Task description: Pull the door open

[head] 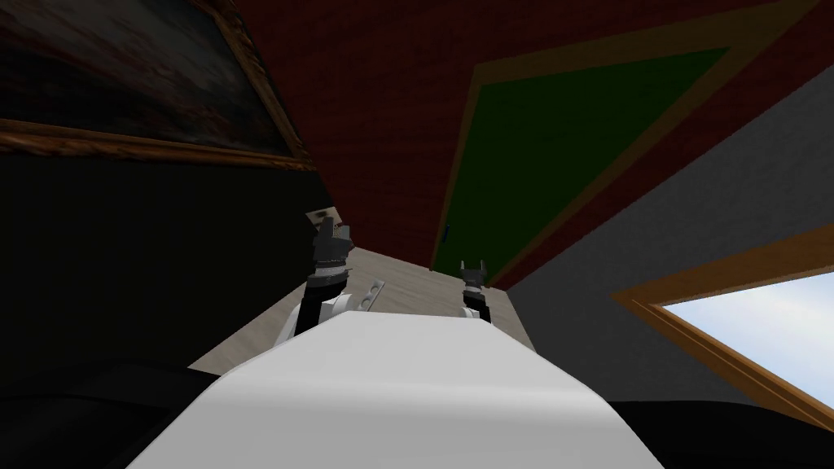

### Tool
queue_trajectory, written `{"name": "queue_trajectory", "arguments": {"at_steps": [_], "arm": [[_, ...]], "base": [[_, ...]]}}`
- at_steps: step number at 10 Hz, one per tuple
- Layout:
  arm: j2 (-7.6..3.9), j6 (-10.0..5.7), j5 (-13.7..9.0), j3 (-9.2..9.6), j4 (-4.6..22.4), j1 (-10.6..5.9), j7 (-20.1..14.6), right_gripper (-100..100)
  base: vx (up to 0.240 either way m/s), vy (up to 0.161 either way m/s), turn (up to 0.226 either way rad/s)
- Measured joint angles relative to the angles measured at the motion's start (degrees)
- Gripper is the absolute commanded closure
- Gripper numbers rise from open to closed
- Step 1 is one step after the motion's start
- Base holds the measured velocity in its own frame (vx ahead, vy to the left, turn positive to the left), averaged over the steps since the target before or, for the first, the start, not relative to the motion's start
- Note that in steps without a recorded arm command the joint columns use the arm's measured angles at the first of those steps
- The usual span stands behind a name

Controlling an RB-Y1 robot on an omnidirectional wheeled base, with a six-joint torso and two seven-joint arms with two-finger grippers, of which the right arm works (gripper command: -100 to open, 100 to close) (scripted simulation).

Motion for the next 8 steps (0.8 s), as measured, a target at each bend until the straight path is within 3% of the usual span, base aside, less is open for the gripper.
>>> {"name": "queue_trajectory", "arguments": {"at_steps": [8], "arm": [[-0.44,-3.08,-7.63,-0.88,10.02,-2.72,-8.41,-100]], "base": [[0.094,-0.025,0.148]]}}
